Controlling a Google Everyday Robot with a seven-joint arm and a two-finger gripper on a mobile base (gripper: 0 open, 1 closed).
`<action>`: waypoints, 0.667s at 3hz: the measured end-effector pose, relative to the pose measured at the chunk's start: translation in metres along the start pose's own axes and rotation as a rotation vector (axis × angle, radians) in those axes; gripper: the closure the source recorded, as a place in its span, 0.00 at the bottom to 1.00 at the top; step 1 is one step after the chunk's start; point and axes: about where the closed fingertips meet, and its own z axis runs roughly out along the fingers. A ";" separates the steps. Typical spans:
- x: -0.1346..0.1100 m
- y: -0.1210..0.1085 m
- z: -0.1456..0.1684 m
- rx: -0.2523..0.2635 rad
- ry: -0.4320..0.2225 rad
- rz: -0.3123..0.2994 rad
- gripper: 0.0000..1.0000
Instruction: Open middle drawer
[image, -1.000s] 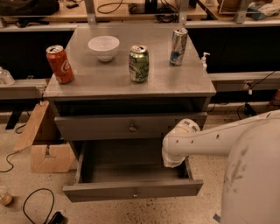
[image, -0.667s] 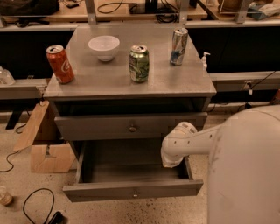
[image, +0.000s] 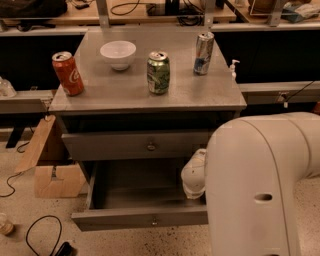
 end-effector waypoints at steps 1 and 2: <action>-0.009 0.034 0.015 -0.052 -0.020 0.065 1.00; -0.016 0.052 0.015 -0.070 -0.046 0.109 1.00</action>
Offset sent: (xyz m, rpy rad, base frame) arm -0.1653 0.0262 -0.0411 0.2060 0.1603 -0.2663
